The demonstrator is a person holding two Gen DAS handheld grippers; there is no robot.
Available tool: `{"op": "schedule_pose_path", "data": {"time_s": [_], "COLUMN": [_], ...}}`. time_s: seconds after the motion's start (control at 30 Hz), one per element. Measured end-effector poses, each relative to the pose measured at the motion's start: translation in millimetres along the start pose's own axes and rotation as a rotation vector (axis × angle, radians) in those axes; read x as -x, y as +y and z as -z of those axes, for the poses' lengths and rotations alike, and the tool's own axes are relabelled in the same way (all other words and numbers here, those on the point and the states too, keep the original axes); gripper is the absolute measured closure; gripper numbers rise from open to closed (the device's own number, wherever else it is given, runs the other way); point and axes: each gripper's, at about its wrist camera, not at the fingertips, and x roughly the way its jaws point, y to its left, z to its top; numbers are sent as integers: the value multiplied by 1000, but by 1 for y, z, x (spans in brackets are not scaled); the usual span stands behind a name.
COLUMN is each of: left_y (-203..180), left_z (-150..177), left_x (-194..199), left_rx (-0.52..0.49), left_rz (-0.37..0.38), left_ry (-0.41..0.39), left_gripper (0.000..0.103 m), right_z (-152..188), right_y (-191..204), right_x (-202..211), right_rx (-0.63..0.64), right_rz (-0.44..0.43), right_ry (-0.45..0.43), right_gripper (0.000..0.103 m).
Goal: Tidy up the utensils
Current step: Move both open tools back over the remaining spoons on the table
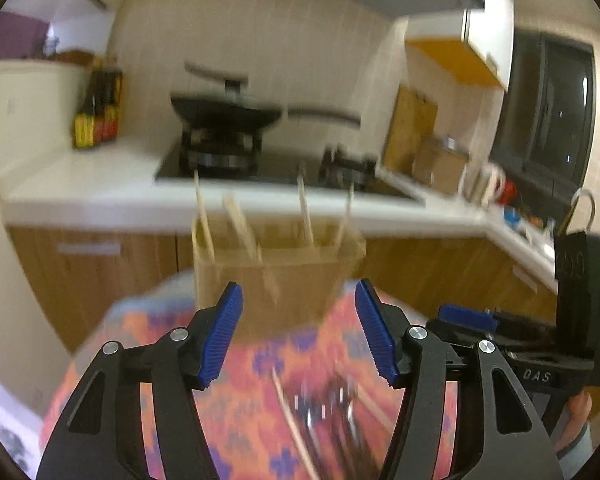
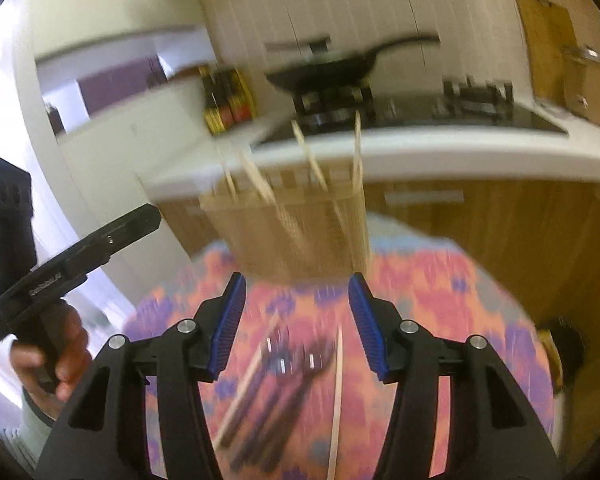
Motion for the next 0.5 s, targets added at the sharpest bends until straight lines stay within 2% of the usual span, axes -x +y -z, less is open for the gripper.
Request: {"op": "schedule_pose_path", "data": {"time_s": [0.1, 0.13, 0.2, 0.27, 0.37, 0.5], "left_y": [4, 6, 9, 9, 12, 16], "left_z": [29, 38, 59, 70, 88, 101], "left_x": [-12, -16, -29, -39, -55, -70], "left_rx": [17, 27, 34, 26, 19, 14], "left_rz": [8, 13, 27, 28, 23, -11], "left_ry": [110, 146, 233, 288, 368, 425], "left_gripper": [48, 48, 56, 58, 71, 72], "right_z": [29, 38, 52, 66, 80, 87], "right_y": [-4, -5, -7, -8, -10, -13], "right_x": [-8, -11, -18, -23, -29, -41], "right_rx": [-38, -54, -73, -84, -117, -102], "right_rz": [48, 37, 25, 27, 18, 92], "right_ry": [85, 105, 146, 179, 209, 238], "right_gripper": [54, 59, 67, 70, 70, 71]}}
